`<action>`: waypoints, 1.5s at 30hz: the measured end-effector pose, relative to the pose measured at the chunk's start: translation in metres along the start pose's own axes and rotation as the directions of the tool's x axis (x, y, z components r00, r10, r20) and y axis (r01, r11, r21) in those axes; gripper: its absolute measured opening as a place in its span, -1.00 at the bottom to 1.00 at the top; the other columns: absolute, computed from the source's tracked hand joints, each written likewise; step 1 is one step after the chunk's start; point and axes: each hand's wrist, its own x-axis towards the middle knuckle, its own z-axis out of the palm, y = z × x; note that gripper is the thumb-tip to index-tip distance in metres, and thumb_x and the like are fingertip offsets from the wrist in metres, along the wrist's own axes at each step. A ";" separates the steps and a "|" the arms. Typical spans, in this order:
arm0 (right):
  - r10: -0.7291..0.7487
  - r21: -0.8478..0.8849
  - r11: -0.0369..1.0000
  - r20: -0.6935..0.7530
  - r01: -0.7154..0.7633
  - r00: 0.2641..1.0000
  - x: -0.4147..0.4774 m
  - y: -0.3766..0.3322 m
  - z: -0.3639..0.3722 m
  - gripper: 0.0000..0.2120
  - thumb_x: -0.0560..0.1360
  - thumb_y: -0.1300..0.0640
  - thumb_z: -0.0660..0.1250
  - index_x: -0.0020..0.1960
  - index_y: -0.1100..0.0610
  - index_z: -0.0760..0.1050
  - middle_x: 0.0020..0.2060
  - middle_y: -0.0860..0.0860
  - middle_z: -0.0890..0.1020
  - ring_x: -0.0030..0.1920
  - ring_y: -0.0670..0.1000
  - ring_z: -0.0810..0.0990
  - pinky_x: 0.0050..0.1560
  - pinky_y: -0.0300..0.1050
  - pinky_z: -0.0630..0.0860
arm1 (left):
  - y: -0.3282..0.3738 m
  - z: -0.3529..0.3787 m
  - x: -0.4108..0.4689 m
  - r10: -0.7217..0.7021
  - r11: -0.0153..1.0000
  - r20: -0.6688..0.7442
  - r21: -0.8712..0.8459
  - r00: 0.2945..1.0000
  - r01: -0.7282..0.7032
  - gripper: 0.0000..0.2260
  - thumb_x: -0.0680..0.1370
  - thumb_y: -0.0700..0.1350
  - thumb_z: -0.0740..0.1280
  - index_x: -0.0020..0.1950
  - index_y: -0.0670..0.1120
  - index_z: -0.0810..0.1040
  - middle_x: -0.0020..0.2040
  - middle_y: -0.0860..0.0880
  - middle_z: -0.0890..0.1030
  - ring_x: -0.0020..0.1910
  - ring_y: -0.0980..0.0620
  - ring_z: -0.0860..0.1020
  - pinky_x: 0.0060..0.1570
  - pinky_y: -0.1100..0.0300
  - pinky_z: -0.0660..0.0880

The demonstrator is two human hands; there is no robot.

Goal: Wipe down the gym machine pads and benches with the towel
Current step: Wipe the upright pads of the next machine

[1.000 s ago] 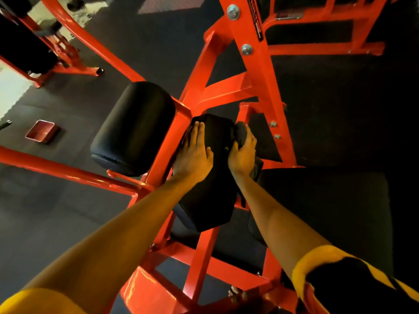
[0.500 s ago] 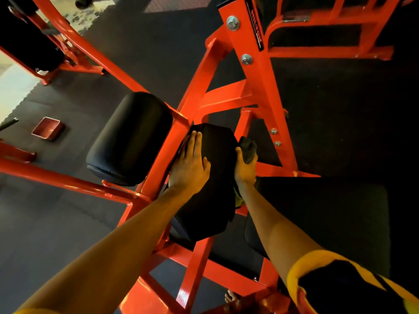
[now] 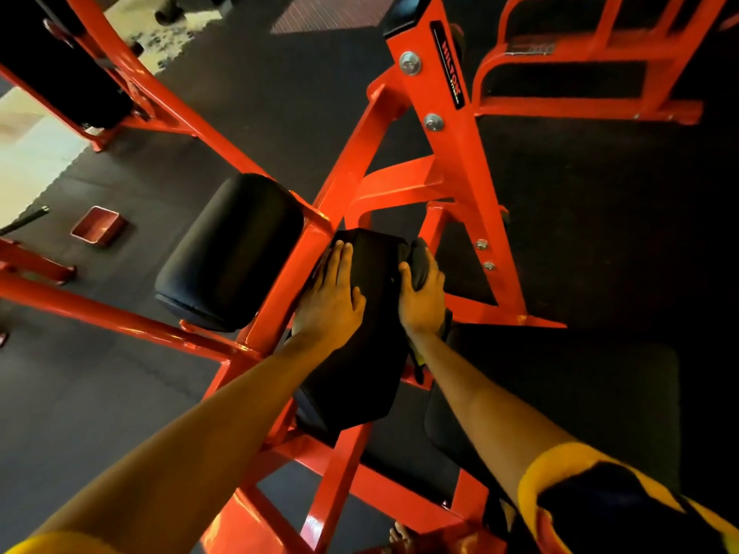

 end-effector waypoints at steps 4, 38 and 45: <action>0.071 -0.026 0.997 0.134 -0.068 0.988 0.048 -0.021 -0.016 -0.49 0.58 -0.32 0.29 0.49 -0.23 0.37 0.37 0.02 0.56 0.38 0.24 0.50 0.27 0.06 0.41 | 0.001 0.000 0.000 -0.014 1.000 0.010 0.011 1.000 0.014 -0.34 0.66 -0.01 0.17 0.69 -0.07 -0.06 0.69 -0.03 -0.01 0.60 -0.09 0.24 0.30 0.01 0.51; -0.267 -0.025 0.957 0.305 0.288 0.914 0.073 -0.049 -0.003 -0.52 0.56 -0.33 0.27 0.41 -0.19 0.43 0.25 -0.08 0.60 0.29 0.04 0.57 0.14 -0.06 0.46 | 0.001 0.000 0.001 -0.053 0.997 0.002 -0.047 0.999 0.053 -0.31 0.62 -0.01 0.24 0.68 -0.05 -0.02 0.68 -0.03 0.03 0.62 -0.06 0.18 0.36 -0.01 0.46; 0.132 0.041 0.988 0.307 -0.151 0.943 0.062 0.010 -0.022 -0.39 0.64 -0.30 0.21 0.59 -0.04 0.31 0.50 0.08 0.46 0.53 0.20 0.36 0.46 0.04 0.30 | 0.004 -0.006 0.001 -0.083 0.995 0.035 -0.052 0.996 0.084 -0.32 0.67 0.04 0.18 0.69 0.00 -0.12 0.68 0.04 -0.09 0.64 0.01 0.06 0.47 0.05 0.32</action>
